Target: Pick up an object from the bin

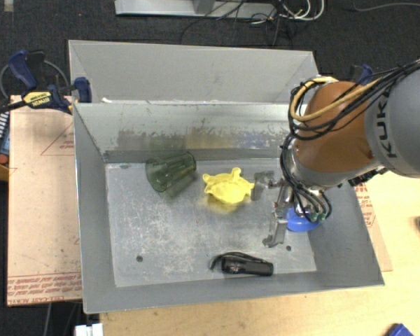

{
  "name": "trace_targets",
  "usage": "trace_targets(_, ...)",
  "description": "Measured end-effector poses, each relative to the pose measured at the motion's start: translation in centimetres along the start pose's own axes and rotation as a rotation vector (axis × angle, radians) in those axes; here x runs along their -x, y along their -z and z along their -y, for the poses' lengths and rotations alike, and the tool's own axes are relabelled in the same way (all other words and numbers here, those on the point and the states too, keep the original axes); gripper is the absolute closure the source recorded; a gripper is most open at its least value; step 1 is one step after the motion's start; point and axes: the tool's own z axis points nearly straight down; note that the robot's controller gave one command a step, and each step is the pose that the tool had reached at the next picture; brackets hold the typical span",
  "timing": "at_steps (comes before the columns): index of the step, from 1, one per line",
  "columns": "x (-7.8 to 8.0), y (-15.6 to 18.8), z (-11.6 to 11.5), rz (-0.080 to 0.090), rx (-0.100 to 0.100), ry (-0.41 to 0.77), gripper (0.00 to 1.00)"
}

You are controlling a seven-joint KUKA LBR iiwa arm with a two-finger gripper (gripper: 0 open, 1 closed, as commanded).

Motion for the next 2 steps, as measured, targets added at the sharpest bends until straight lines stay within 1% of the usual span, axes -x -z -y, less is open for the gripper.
trace_targets(1, 0.2, 0.5, 0.0, 0.008, 0.000, 0.001, 0.00)
trace_targets(2, 8.4, -8.8, -2.8, 0.005, 0.002, 0.100, 0.00)
